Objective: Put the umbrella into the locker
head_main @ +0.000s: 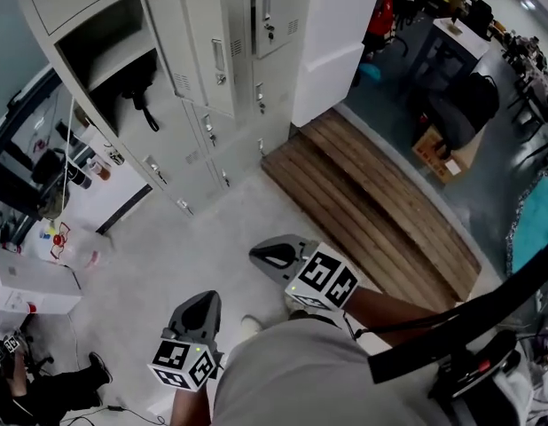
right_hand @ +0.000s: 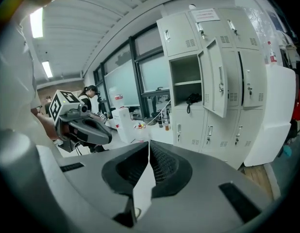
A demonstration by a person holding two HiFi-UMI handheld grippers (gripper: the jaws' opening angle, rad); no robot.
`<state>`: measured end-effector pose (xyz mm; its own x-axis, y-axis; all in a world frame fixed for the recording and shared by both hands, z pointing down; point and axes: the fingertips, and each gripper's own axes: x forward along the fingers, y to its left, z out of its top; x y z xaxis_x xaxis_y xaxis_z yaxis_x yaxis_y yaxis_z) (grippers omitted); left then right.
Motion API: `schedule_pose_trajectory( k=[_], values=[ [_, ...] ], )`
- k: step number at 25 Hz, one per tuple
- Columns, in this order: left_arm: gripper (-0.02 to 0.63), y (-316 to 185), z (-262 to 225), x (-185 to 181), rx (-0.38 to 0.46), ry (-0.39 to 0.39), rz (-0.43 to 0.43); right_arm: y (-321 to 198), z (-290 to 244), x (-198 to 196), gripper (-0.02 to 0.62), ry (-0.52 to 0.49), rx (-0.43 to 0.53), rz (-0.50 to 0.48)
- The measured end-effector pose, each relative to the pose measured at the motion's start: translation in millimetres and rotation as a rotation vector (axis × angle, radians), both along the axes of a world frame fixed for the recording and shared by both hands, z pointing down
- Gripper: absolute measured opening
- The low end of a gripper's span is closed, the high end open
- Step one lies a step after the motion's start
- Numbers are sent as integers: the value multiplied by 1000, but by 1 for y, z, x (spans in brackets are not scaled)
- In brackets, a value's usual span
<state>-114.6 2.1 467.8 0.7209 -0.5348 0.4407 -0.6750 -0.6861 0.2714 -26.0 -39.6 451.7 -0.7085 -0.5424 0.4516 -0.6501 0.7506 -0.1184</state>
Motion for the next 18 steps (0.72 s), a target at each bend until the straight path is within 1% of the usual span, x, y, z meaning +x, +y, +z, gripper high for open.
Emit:
schedule_pose_trajectory(
  k=[5, 9, 18],
  values=[
    [11, 11, 4, -18, 8, -26, 22, 13, 0, -22, 20, -4, 6, -4],
    [11, 16, 8, -25, 2, -31, 37, 19, -1, -33, 20, -5, 5, -1],
    [11, 17, 10, -22, -4, -24, 64, 26, 0, -40, 18, 8, 13, -5]
  ],
)
